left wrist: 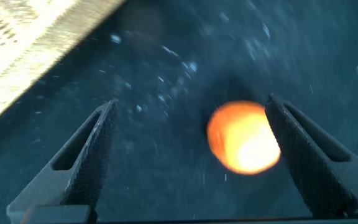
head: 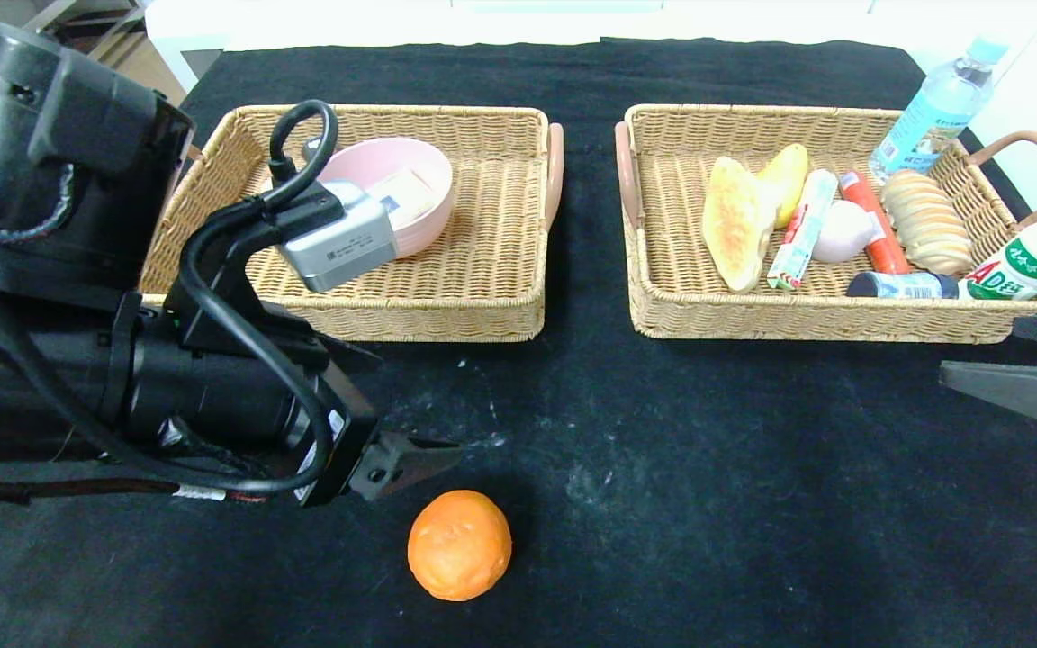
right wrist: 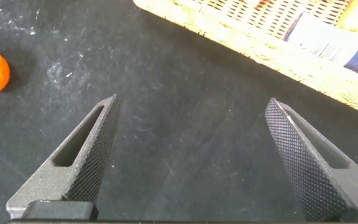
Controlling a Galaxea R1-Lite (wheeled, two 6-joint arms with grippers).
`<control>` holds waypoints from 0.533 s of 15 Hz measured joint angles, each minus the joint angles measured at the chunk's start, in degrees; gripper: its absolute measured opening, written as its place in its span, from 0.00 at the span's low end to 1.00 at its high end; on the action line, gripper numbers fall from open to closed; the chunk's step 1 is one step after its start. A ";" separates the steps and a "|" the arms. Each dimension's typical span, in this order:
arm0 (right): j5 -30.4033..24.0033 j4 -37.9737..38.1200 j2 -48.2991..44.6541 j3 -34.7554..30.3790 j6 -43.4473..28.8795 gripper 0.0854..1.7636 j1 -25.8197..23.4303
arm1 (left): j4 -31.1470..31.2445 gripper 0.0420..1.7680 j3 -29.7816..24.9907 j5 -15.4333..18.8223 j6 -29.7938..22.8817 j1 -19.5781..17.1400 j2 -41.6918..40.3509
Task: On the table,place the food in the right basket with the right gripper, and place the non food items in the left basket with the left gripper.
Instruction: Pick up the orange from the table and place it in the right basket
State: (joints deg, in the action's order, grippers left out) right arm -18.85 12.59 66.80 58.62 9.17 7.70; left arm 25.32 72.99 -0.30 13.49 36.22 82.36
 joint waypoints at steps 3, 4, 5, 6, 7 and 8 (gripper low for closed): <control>0.00 -0.02 0.00 -0.02 0.00 0.97 0.01 | -0.24 0.97 -4.06 4.99 3.78 0.09 -1.96; 0.00 -0.02 0.00 0.00 0.00 0.97 0.01 | -1.05 0.97 -5.51 6.19 4.75 0.11 -2.35; -0.02 -0.02 0.01 0.00 0.00 0.97 0.01 | -2.89 0.97 -7.19 6.91 5.68 0.11 -2.67; 0.02 -0.02 0.04 0.00 -0.02 0.97 0.01 | -5.47 0.97 -9.18 7.27 6.79 0.13 -2.93; 0.00 -0.02 0.04 -0.02 0.00 0.97 0.01 | -8.16 0.97 -10.91 7.30 7.97 0.22 -3.10; 0.00 -0.02 0.06 0.00 0.00 0.97 0.01 | -9.58 0.97 -12.43 7.16 8.61 0.71 -3.25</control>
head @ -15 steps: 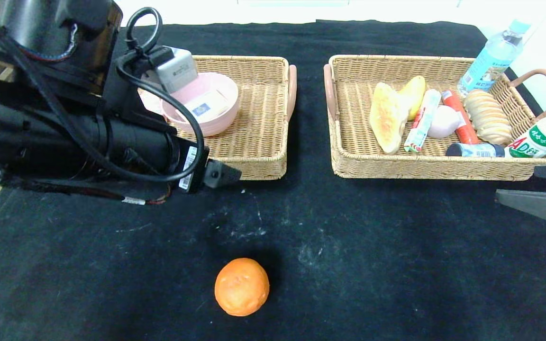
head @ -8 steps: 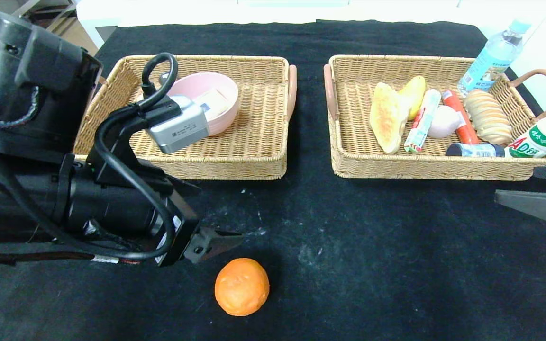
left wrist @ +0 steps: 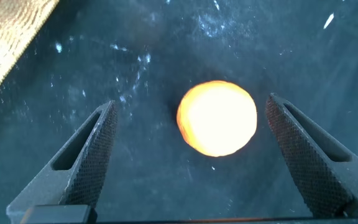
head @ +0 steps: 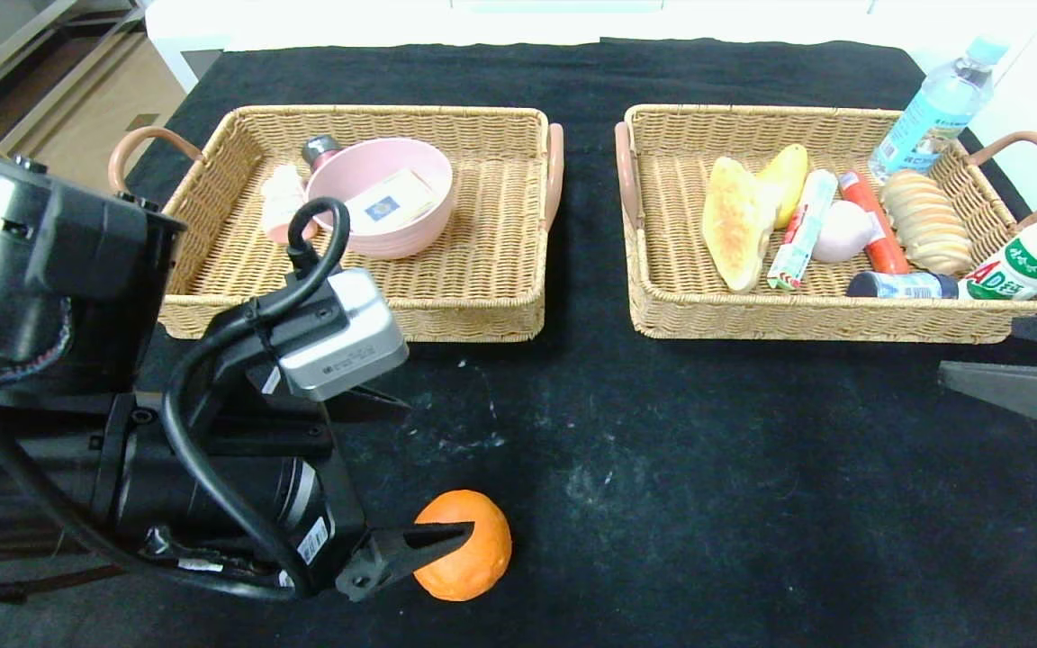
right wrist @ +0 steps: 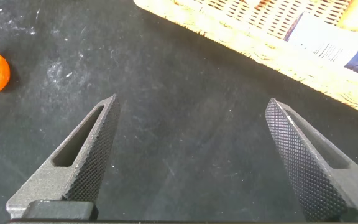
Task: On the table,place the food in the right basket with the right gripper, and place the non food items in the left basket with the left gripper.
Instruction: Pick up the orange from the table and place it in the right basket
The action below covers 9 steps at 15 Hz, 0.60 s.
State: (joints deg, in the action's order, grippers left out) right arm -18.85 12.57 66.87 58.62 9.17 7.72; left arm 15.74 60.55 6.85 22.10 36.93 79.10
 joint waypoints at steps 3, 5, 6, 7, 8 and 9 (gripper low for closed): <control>0.00 0.02 0.09 -0.02 0.00 0.97 0.00 | -1.05 0.97 -3.39 -0.22 2.78 2.01 -0.28; 0.00 0.00 0.11 -0.02 -0.02 0.97 0.00 | -1.16 0.97 -4.71 -0.22 3.15 3.29 -0.63; -0.02 0.00 0.11 -0.05 0.00 0.97 0.00 | -1.11 0.97 -5.14 -0.22 3.36 3.73 -0.77; 0.00 0.00 0.11 -0.06 0.00 0.97 0.00 | -1.13 0.97 -5.73 -0.27 3.89 4.13 -0.85; 0.00 0.00 0.13 -0.09 0.00 0.97 0.00 | -1.13 0.97 -6.17 -0.29 4.33 4.52 -0.88; 0.02 0.02 0.13 -0.11 -0.02 0.97 0.00 | -1.08 0.97 -6.45 -0.49 4.60 4.91 -0.88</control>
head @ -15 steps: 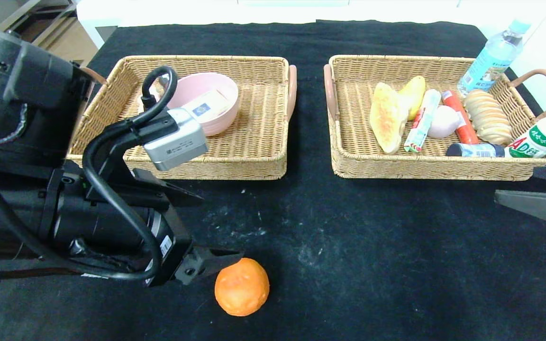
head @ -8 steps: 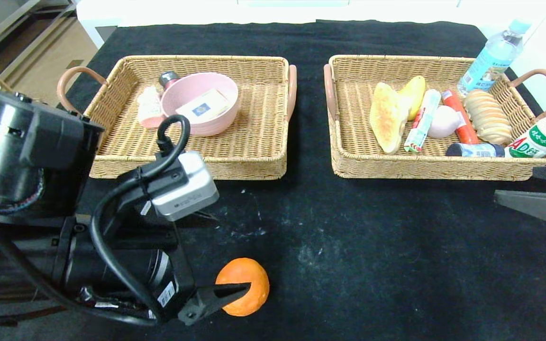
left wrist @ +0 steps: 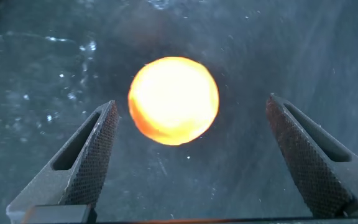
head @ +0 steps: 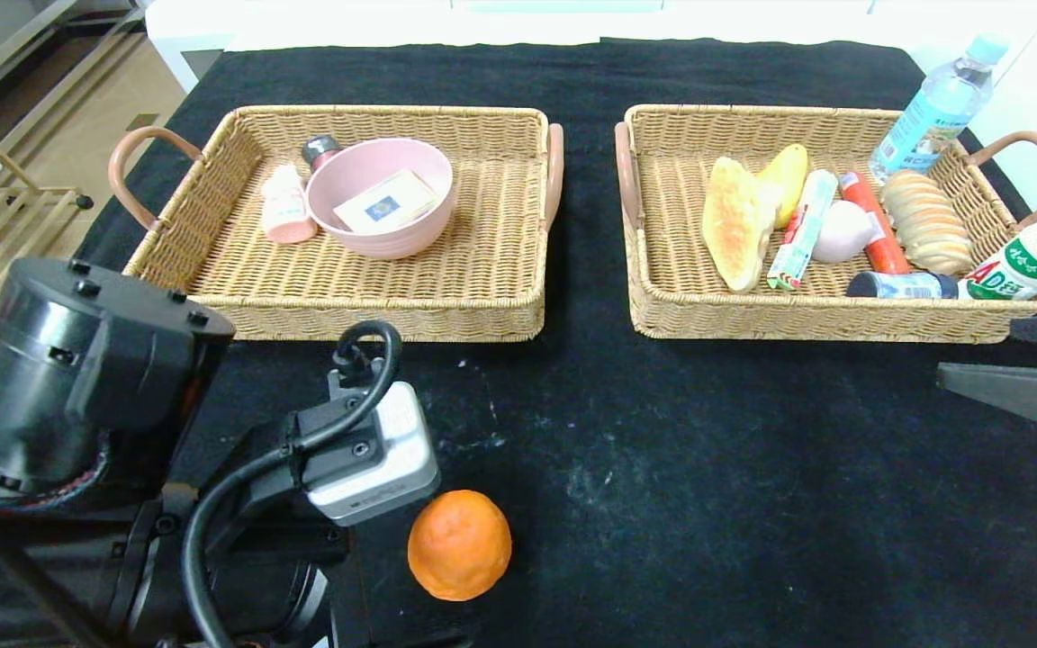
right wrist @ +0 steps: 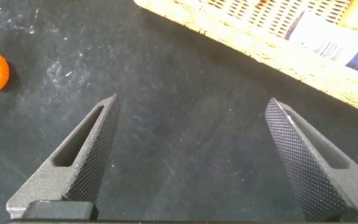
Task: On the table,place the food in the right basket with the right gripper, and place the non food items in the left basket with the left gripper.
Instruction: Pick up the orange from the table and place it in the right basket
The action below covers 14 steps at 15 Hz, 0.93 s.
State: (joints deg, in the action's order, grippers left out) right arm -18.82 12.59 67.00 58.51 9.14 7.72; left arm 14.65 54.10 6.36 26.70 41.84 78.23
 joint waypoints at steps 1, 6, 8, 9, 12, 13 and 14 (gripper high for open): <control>-0.02 0.00 0.00 0.00 0.02 0.97 -0.01 | -0.02 0.97 -0.16 -0.80 0.28 0.33 0.09; -0.05 0.00 0.06 0.00 0.02 0.97 0.00 | -0.07 0.97 0.20 -3.80 0.74 0.69 1.12; -0.05 0.00 0.06 0.00 0.02 0.97 0.00 | -0.07 0.97 0.26 -4.17 0.72 1.10 1.57; -0.05 0.00 0.06 0.00 0.04 0.97 0.00 | -0.07 0.97 0.20 -4.24 0.69 1.40 1.84; -0.02 0.00 0.06 0.00 0.02 0.97 0.00 | -0.29 0.97 0.35 -7.07 0.72 1.77 3.13; -0.02 -0.02 0.06 0.02 0.02 0.97 0.00 | -1.32 0.97 0.39 -7.27 0.74 1.84 3.61; -0.02 -0.06 0.06 0.06 0.02 0.97 0.00 | -2.69 0.97 0.37 -7.41 0.74 1.84 4.10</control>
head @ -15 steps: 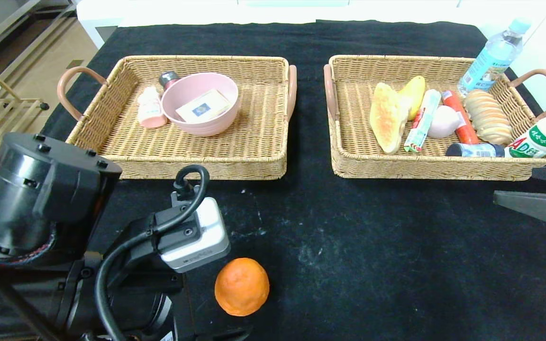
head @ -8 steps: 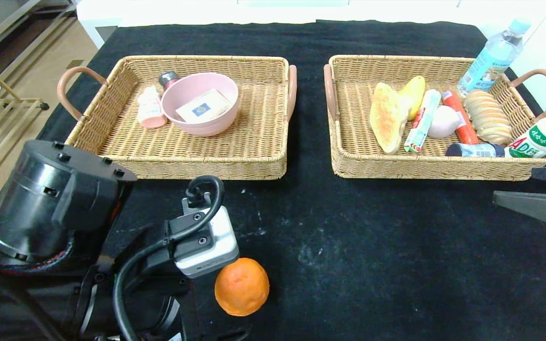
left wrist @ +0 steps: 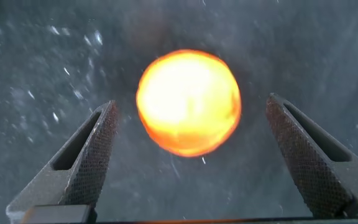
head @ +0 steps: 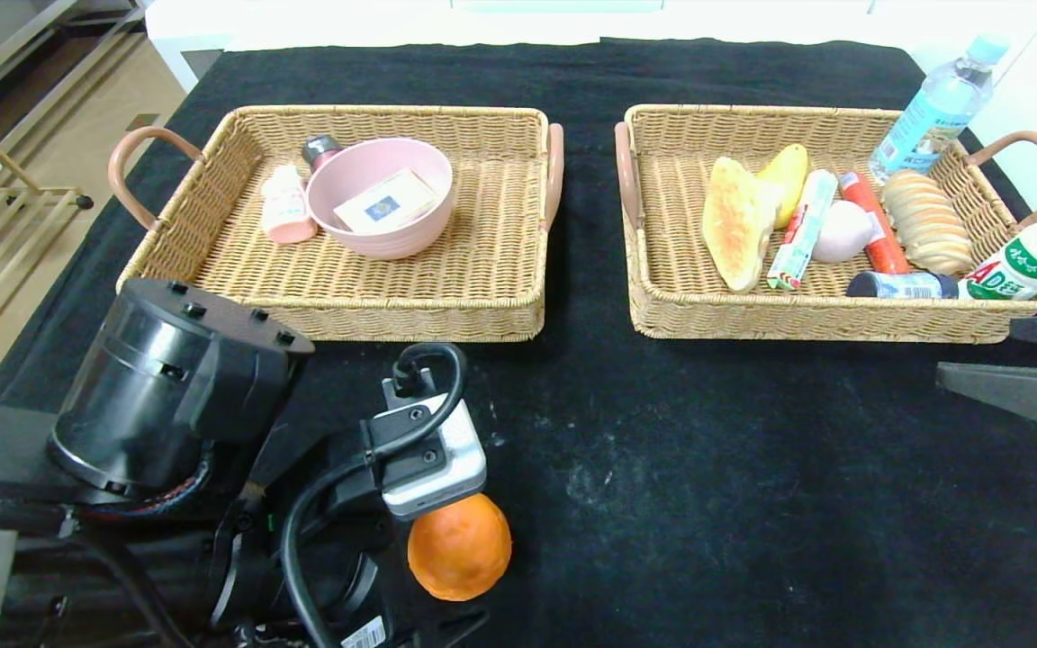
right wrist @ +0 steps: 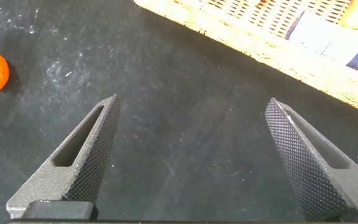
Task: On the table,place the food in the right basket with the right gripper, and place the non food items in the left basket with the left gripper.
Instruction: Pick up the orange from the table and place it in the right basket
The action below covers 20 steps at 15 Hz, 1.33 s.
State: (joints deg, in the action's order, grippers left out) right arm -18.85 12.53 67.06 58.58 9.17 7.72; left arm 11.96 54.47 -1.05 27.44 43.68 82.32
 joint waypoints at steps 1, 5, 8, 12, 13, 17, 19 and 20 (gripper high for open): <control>-0.02 -0.02 0.00 0.02 0.00 0.97 0.00 | -1.10 0.97 -0.17 -0.18 -0.05 0.00 0.56; -0.04 0.00 0.00 0.02 0.00 0.97 0.00 | -1.79 0.97 -0.67 -1.76 -0.10 0.52 2.54; 0.00 0.02 0.00 0.05 0.01 0.97 0.00 | -1.82 0.97 -0.83 -3.99 -0.07 1.08 3.64; 0.00 0.02 0.07 0.05 0.00 0.97 -0.01 | -1.83 0.97 -0.72 -5.73 -0.18 1.33 5.05; -0.02 0.04 0.09 0.05 0.00 0.97 -0.01 | -1.83 0.97 -0.61 -6.66 -0.22 1.38 5.41; 0.00 0.04 0.09 -0.01 0.00 0.97 0.00 | -1.83 0.97 -0.43 -7.24 -0.35 1.41 6.42; -0.02 0.04 0.11 -0.06 -0.02 0.97 0.00 | -1.88 0.97 -0.33 -7.38 -0.43 1.52 6.84; -0.02 0.02 0.11 -0.06 -0.02 0.97 0.00 | -1.88 0.97 -0.28 -7.59 -0.40 1.55 7.06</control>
State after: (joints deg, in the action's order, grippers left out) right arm -18.87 12.56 67.17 58.51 9.14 7.72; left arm 10.08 54.19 -8.64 27.04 45.23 89.38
